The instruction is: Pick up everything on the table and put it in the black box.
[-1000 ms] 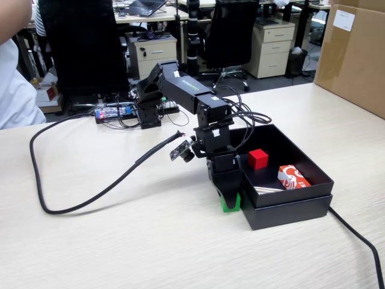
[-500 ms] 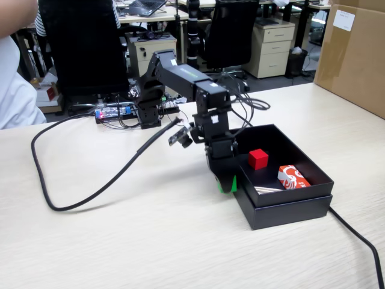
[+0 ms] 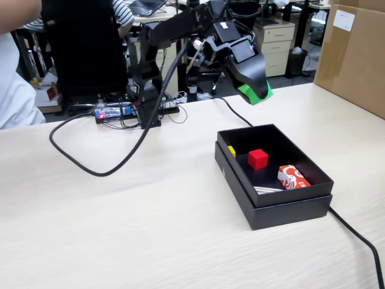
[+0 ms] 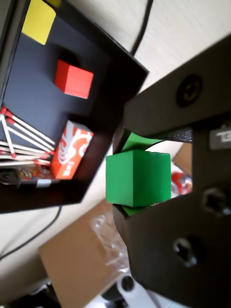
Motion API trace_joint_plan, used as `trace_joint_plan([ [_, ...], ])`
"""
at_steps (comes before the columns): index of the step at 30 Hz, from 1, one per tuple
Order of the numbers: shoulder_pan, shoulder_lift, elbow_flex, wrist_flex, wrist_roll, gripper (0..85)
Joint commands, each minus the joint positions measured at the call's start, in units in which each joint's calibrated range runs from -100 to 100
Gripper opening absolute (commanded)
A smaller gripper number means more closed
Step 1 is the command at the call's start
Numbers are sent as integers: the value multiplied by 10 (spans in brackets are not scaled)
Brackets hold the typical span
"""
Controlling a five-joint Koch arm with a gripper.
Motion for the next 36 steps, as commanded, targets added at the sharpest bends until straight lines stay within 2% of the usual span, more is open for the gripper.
trace_joint_plan([
  [1, 3, 40, 21, -1, -1, 9],
  [5, -10, 152, 19, 12, -20, 9],
  [16, -9, 270, 20, 31, -70, 9],
  [26, 0, 353, 29, 38, -77, 19],
  [28, 3, 364, 26, 37, -80, 225],
  [33, 4, 332, 19, 38, -79, 415],
  [36, 3, 276, 13, 38, -78, 431],
])
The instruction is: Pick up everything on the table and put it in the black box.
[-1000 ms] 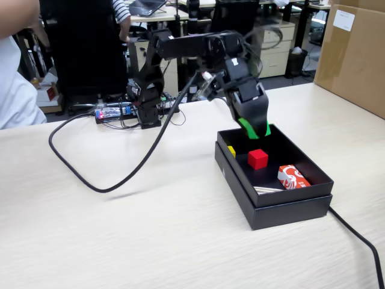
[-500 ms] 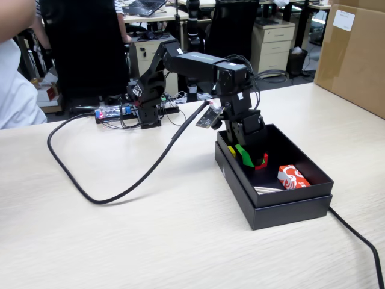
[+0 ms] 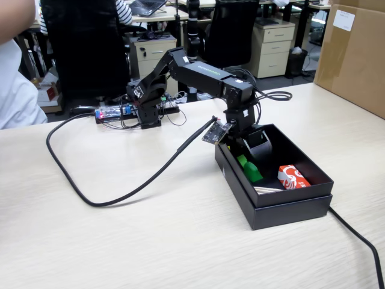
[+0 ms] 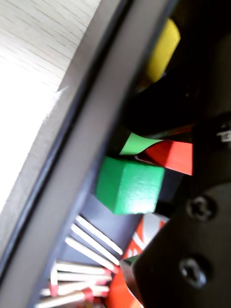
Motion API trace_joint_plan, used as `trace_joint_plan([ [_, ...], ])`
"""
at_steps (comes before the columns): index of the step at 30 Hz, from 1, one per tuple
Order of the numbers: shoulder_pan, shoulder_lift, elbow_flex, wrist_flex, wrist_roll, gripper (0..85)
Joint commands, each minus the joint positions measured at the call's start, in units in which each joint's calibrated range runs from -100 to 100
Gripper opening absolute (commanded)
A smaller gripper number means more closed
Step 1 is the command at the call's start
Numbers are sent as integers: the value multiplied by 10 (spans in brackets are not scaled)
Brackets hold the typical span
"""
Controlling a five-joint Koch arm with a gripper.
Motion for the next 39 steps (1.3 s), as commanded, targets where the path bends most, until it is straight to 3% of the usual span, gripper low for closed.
trace_joint_plan([
  [1, 3, -113, 14, 23, -6, 443],
  [4, -2, -243, -1, 24, -7, 477],
  [5, -11, -374, -52, 44, -8, 477],
  [8, -26, -535, -153, 92, -9, 477],
  [19, -94, -1014, -583, 220, -21, 477],
  [28, -147, -1213, -862, 284, -46, 496],
  [34, -155, -1223, -987, 316, -51, 511],
  [39, -156, -1224, -1114, 413, -52, 517],
])
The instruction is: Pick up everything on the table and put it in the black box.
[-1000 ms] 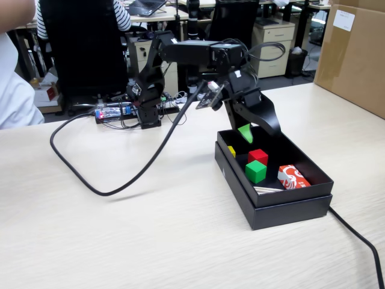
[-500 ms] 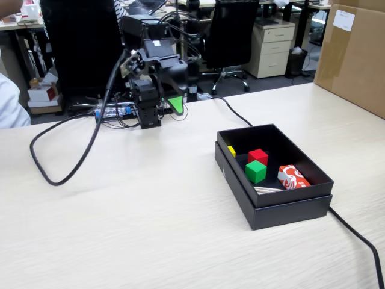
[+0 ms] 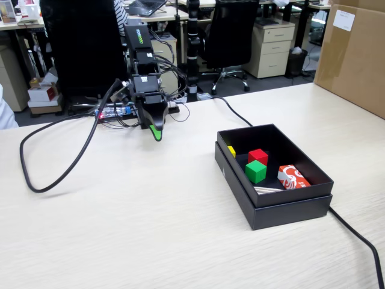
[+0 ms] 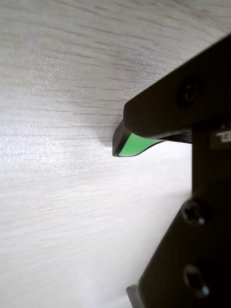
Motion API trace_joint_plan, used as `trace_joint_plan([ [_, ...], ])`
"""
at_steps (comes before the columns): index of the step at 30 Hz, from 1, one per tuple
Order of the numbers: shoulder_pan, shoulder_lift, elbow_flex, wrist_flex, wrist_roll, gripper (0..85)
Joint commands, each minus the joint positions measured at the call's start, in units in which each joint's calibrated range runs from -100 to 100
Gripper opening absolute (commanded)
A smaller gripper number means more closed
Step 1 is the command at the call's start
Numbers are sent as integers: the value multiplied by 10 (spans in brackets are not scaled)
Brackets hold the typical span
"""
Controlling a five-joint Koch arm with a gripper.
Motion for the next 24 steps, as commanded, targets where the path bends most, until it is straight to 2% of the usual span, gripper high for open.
trace_joint_plan([
  [1, 0, -14, -21, 71, -3, 517],
  [4, 1, -14, -74, 122, -9, 516],
  [9, 5, -12, -105, 129, -9, 516],
  [10, 8, -14, -137, 173, -12, 515],
  [15, 6, -13, -209, 243, -29, 511],
  [24, 6, -9, -223, 245, -30, 504],
])
